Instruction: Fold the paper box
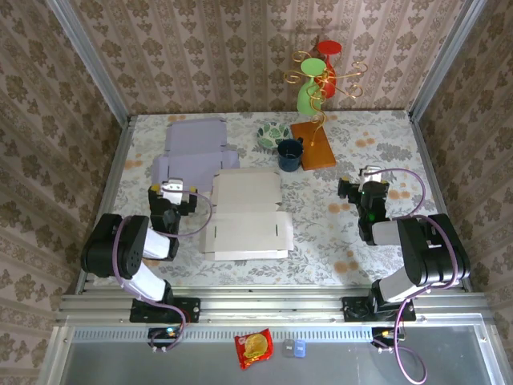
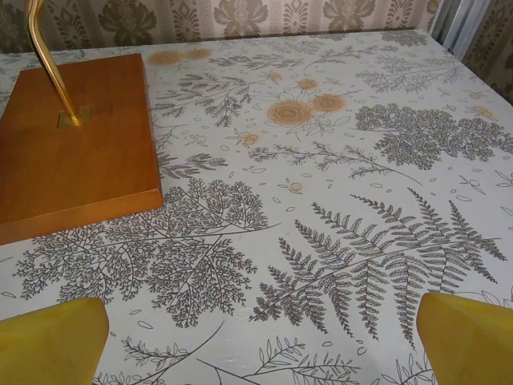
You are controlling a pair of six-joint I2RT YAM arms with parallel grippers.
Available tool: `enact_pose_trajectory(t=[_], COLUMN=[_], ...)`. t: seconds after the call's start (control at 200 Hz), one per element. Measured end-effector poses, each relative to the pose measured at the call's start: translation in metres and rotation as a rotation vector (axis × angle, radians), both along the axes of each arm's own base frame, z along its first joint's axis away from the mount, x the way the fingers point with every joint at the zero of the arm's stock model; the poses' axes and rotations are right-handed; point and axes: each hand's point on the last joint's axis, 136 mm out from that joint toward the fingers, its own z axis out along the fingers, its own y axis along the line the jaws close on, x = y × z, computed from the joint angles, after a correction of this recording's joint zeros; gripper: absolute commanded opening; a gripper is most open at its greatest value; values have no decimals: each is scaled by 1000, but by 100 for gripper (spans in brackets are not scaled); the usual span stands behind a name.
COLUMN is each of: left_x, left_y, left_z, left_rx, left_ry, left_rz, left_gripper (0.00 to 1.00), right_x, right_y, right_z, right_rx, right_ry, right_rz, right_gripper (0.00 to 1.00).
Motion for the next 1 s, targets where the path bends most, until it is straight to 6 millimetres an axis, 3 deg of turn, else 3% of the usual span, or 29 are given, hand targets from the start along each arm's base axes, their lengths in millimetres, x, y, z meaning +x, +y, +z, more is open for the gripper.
enact_pose_trajectory(t=[0.56, 0.675, 0.765, 0.86, 0.91, 1.0], left_x=[0, -3, -9, -10, -8, 4], left_y=[5, 11, 0, -20, -26, -29], left_z=[1, 19, 49, 85, 108, 150], left_rx=[6, 23, 56, 74, 63, -28], left_ry=[-3, -51, -121, -188, -217, -180], left_rz=[31, 99, 112, 99, 113, 157], left_gripper=[100, 100, 100, 100, 100, 100], right_x=[0, -3, -7, -10, -11, -9], right_y=[0, 1, 2, 6, 11, 25], right_z=[0, 5, 30, 72, 98, 162], right_rx=[1, 1, -3, -14, -18, 26], right_ry=[-1, 3, -35, -124, -167, -231], right_rz=[2, 6, 3, 7, 9, 10], right_gripper=[100, 100, 100, 100, 100, 100])
